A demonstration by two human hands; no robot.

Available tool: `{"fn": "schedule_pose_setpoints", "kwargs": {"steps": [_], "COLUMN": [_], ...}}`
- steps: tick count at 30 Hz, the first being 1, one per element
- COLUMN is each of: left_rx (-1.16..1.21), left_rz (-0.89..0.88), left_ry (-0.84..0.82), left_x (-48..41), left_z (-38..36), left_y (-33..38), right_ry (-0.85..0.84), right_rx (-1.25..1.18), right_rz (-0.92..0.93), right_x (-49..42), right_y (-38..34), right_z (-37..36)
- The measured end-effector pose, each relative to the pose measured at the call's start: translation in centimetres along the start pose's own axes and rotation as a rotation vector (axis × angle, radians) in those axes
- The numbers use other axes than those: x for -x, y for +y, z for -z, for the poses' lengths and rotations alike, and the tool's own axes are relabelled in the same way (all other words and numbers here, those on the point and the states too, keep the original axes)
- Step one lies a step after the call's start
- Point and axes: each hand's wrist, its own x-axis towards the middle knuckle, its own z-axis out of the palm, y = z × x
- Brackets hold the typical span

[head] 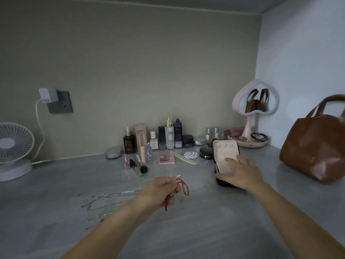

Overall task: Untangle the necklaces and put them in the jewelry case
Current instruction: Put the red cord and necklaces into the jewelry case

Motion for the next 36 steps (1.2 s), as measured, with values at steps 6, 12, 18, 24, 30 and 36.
{"fn": "schedule_pose_setpoints", "kwargs": {"steps": [6,12,18,24,30,36], "left_rx": [0.01,0.025,-0.02,-0.161,-0.209,-0.383], "left_rz": [-0.029,-0.023,-0.019,-0.079,-0.077,-0.105], "left_ry": [0.044,0.016,-0.039,-0.102,-0.102,-0.173], "left_x": [-0.8,-2.4,-4.1,-4.7,-4.9,-5.0], "left_z": [1.4,0.8,-1.4,-3.9,-4.3,-4.4], "left_y": [-0.3,0.0,0.1,0.6,1.2,1.9], "right_ry": [-0.115,-0.194,-0.168,-0.194,-0.277,0.075], "right_rx": [-0.073,-0.074,-0.012,0.051,0.093,-0.129], "right_rz": [-0.062,-0.062,0.078,0.218,0.317,0.326], "right_x": [-2.5,-1.0,5.4,10.6,13.0,10.2], "right_y": [-0.8,-2.4,-4.6,-6.4,-6.6,-5.0], "right_z": [-0.7,-0.2,-0.6,-0.1,1.9,4.1]}}
